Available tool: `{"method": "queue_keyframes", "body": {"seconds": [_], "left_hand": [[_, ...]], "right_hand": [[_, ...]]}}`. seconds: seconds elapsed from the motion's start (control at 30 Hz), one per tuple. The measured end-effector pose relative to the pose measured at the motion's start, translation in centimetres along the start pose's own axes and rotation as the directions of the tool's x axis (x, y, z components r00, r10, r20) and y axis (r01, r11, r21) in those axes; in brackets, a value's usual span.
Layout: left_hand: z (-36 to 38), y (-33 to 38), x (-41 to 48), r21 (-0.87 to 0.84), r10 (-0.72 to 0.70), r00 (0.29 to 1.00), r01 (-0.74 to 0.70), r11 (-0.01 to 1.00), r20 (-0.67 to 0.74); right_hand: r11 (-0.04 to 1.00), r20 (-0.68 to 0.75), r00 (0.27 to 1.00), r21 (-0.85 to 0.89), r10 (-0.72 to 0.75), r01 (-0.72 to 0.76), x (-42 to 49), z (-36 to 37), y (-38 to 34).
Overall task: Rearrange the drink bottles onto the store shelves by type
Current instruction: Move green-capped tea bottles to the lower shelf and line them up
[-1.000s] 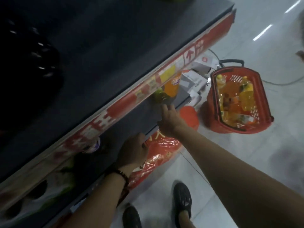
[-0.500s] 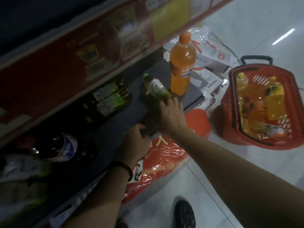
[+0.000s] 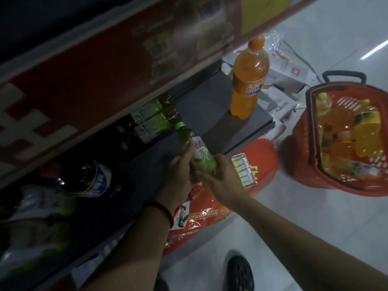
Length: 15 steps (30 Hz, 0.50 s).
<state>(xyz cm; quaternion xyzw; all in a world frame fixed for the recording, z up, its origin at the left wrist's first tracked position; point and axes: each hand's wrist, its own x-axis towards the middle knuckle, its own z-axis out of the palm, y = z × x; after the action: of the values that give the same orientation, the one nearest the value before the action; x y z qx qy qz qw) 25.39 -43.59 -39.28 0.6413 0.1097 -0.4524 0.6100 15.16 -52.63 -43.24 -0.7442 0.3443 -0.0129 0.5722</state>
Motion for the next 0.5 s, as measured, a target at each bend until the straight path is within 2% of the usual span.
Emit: {"method": "queue_keyframes", "body": {"seconds": [0.07,0.13,0.2,0.23,0.3,0.33,0.4,0.47,0.5], "left_hand": [[-0.5,-0.2,-0.7,0.131,0.046,0.994,-0.032,0.991,-0.104],[-1.6,-0.5,-1.3,0.236,0.098,0.979,-0.053,0.970,-0.180],[-3.0,-1.0,-2.1,0.252,0.137,0.961,-0.075,0.965,-0.240],[-4.0,-1.4,-2.6,0.256,0.146,0.953,-0.076,0.964,-0.265],[-5.8,-2.5,-3.6,0.166,0.117,0.951,-0.071,0.984,-0.287],[-6.7,-3.3,-3.8,0.085,0.080,0.950,-0.057,0.995,-0.301],[-8.2,-4.4,-4.2,-0.006,0.043,0.943,-0.048,0.999,-0.331],[-9.0,-4.8,-4.3,-0.005,0.047,0.943,-0.052,0.999,-0.329],[-9.3,-4.7,-4.5,0.017,0.067,0.944,-0.065,0.998,-0.323]], "right_hand": [[0.998,0.127,0.990,0.025,-0.065,0.063,-1.3,-0.3,-0.1],[0.983,0.171,0.977,-0.112,-0.126,0.147,-0.4,-0.8,-0.8],[0.893,0.100,0.965,-0.366,-0.244,0.263,2.7,-0.7,-1.9],[0.848,0.089,0.949,-0.429,-0.303,0.311,4.3,-0.2,-3.1],[0.772,0.162,0.908,-0.482,-0.385,0.414,8.1,1.4,-6.2],[0.717,0.232,0.892,-0.532,-0.389,0.451,9.7,2.6,-8.0],[0.507,0.354,0.856,-0.694,-0.377,0.511,12.5,4.8,-10.9],[0.287,0.404,0.853,-0.818,-0.329,0.498,14.0,6.3,-12.0],[0.209,0.405,0.861,-0.854,-0.309,0.477,14.2,6.8,-12.0]]}}
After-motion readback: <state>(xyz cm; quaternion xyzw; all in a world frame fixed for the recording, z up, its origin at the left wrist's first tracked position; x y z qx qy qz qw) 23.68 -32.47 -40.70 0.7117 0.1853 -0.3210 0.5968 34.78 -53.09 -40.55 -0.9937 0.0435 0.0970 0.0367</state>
